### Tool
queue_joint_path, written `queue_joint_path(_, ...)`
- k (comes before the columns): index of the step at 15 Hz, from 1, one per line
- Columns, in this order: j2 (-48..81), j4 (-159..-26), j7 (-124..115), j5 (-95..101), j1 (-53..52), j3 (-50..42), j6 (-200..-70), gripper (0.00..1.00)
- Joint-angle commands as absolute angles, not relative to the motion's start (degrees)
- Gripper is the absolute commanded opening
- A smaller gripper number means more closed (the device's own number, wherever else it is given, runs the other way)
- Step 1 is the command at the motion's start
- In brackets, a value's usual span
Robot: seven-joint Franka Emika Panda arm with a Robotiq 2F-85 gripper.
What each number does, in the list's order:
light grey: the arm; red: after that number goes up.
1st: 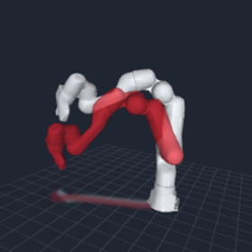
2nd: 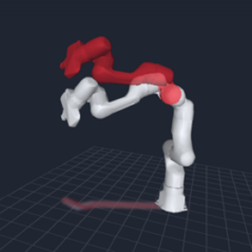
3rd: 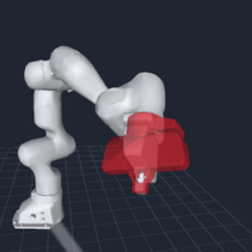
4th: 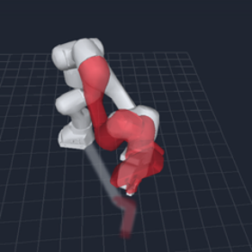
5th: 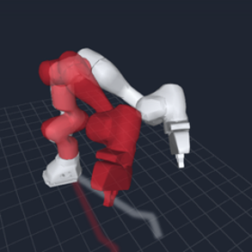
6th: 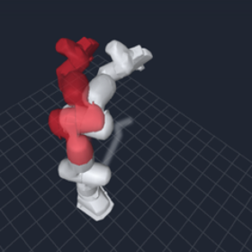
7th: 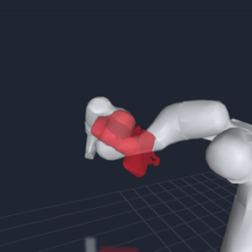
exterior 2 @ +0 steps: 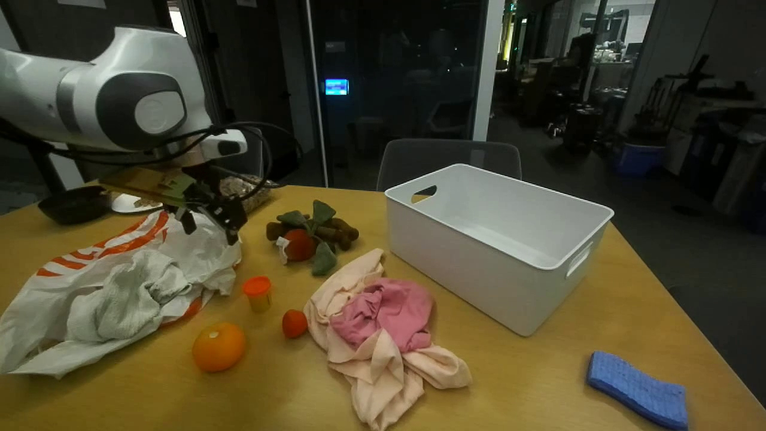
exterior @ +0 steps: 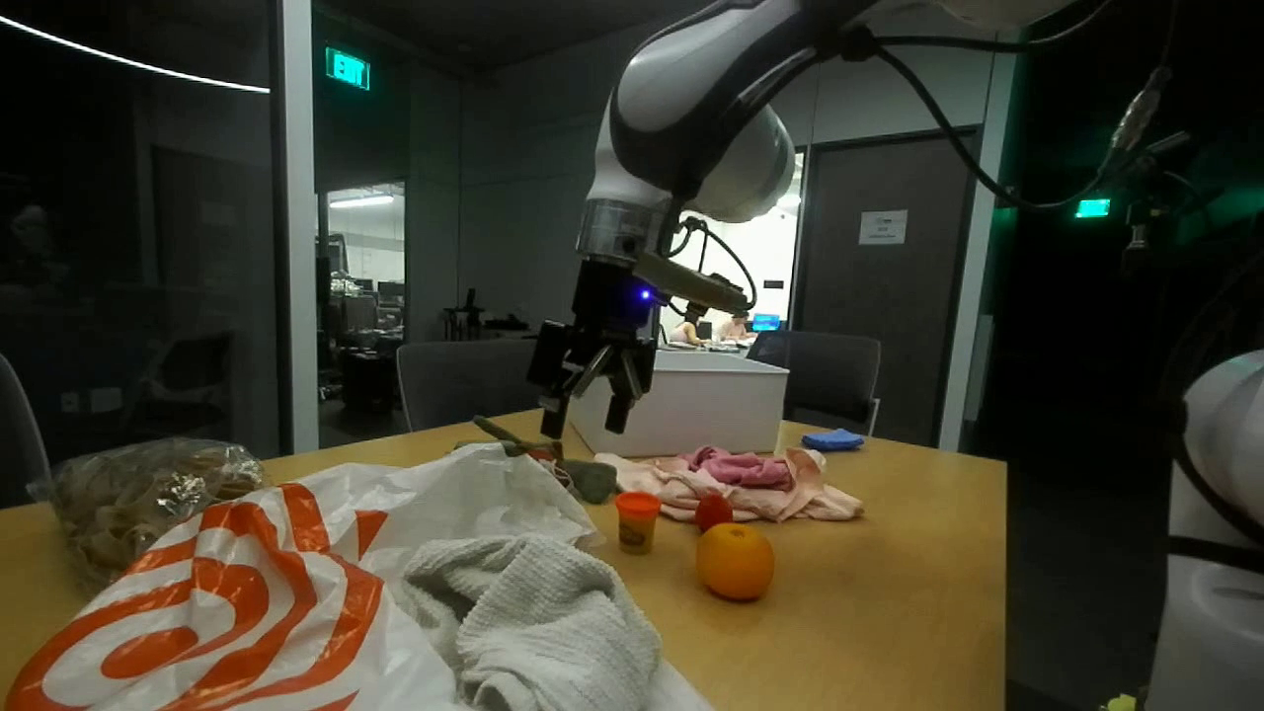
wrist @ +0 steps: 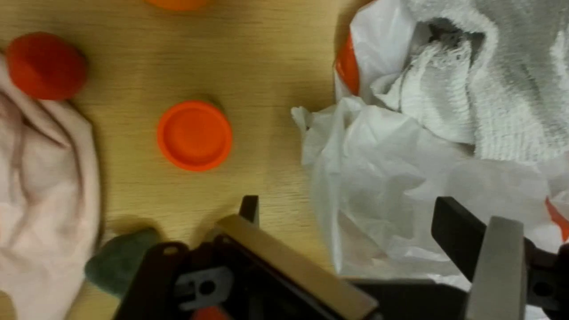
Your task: Remove the orange plush toy, yellow container, strawberry plush toy from the plastic, put them on the table, lift the white towel, peach and pink shirt and put them in the plastic
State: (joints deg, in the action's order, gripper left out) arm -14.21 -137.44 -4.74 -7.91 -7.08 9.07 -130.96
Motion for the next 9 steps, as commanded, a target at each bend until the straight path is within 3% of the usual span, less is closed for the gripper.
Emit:
queue_joint_path(1, -18.7, -139.7, -13.6, -0.6, -5.5, 10.5, -129.4, 1.00)
queue_joint_path(9, -18.5, -139.4, -18.3, 2.8, -5.6, 10.9, -127.1, 1.00)
